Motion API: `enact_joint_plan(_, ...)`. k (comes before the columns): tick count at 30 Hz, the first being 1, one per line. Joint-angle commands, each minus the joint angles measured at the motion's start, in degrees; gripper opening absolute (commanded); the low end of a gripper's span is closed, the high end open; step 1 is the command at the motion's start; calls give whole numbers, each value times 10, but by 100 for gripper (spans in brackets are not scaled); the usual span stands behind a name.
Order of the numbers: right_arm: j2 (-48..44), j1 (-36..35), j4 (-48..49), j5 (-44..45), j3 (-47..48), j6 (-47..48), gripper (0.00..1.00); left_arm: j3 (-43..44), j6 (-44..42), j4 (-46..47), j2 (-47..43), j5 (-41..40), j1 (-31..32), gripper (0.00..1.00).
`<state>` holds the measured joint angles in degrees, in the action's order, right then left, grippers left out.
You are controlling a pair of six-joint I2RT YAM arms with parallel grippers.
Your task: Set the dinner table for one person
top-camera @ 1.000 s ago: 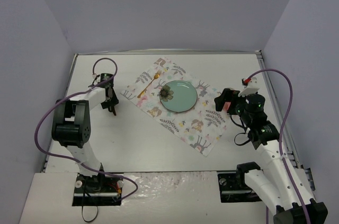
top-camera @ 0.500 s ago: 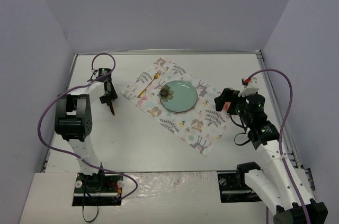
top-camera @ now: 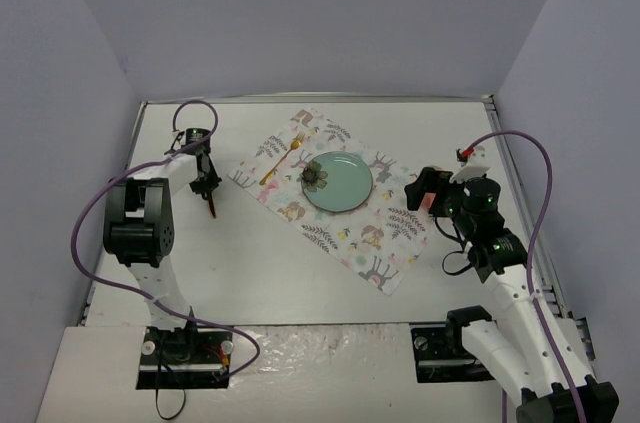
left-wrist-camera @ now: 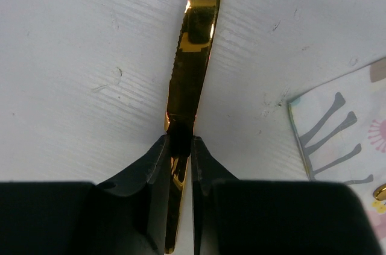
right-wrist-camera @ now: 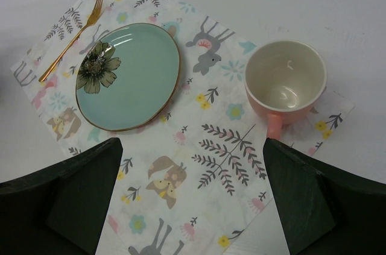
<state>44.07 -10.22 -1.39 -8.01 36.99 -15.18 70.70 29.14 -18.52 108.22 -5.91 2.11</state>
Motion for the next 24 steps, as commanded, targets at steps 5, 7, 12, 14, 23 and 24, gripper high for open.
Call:
enact_joint_plan(5, -8, -4, 43, 0, -1, 1, 100, 4, -11, -38, -26, 2, -6, 0)
enact_joint_plan(7, -11, -4, 43, 1, 0, 1, 100, 8, -18, -48, -41, 2, -5, 0)
enact_joint_plan(12, -13, -3, 43, -3, 4, -3, 100, 19, -44, -76, -101, 1, -1, 0)
enact_joint_plan(14, -14, -4, 42, -5, 8, -5, 100, 22, -54, -84, -123, 4, 6, 0)
enact_joint_plan(23, -30, -4, 38, -10, 35, -26, 100, 70, -94, -130, -168, -10, 140, 0)
enact_joint_plan(24, -33, -4, 36, -8, 43, -29, 100, 80, -94, -135, -164, -13, 162, 0)
